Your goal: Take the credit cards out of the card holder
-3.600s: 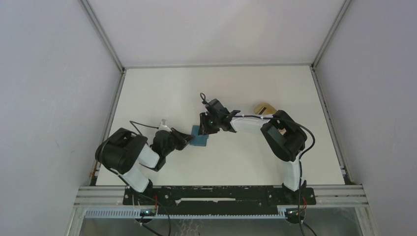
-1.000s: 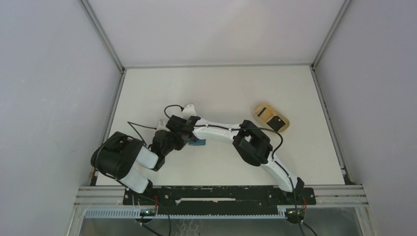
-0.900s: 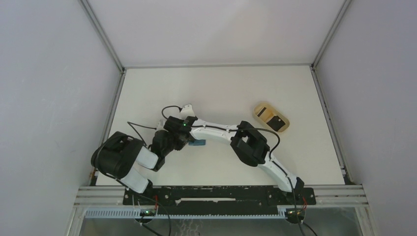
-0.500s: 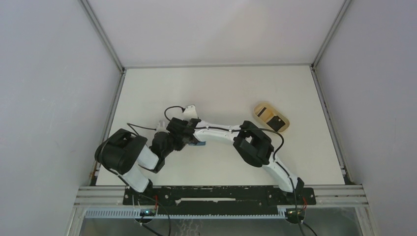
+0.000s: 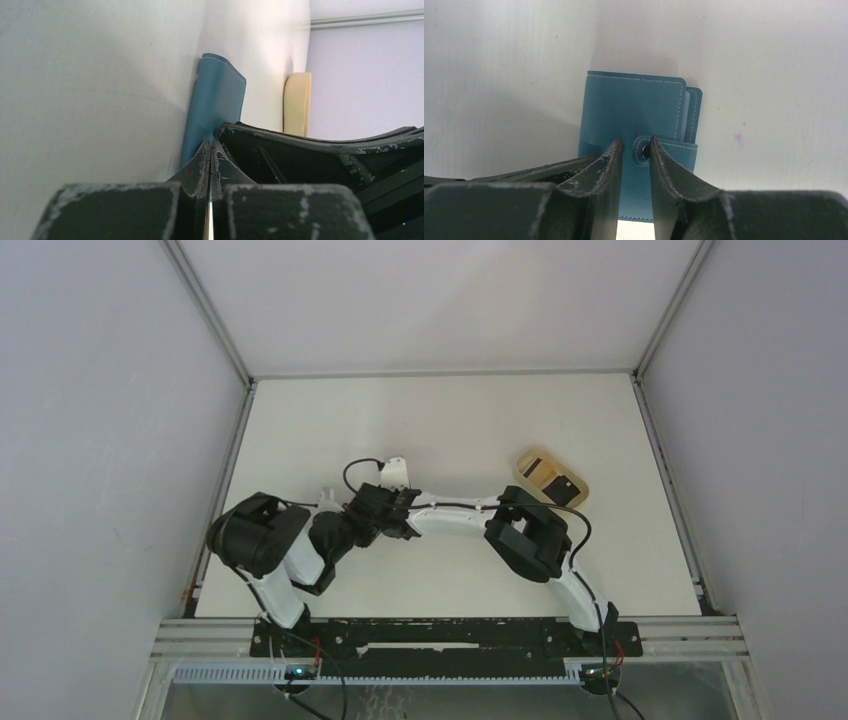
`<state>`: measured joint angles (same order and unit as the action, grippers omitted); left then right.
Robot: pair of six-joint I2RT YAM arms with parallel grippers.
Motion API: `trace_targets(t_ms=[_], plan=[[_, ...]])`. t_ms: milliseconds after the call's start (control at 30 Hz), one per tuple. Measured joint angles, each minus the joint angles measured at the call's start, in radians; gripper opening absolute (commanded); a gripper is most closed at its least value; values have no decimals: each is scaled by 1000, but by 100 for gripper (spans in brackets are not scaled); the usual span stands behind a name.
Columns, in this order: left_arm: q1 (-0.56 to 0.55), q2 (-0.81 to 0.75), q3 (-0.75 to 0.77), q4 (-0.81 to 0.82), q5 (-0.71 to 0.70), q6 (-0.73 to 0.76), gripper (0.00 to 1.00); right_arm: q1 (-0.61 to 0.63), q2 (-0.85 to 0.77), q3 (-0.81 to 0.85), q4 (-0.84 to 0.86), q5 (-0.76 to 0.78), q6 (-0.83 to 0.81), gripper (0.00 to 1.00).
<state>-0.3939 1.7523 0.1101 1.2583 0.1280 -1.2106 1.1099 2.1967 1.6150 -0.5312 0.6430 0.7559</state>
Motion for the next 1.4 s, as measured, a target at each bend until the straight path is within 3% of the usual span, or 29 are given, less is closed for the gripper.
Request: trace_targets(t_ms=[667,933,1400], plan=[[5,24,-24,59,18,-13,0,20,-56,-96,85,-7,-14,33],[5,34,-24,70,32,-20,0,1,-172,-281,252,-126,-8,35],[11,50,-24,91,27,-21,0,-84,-245,-449,503,-343,18,42]])
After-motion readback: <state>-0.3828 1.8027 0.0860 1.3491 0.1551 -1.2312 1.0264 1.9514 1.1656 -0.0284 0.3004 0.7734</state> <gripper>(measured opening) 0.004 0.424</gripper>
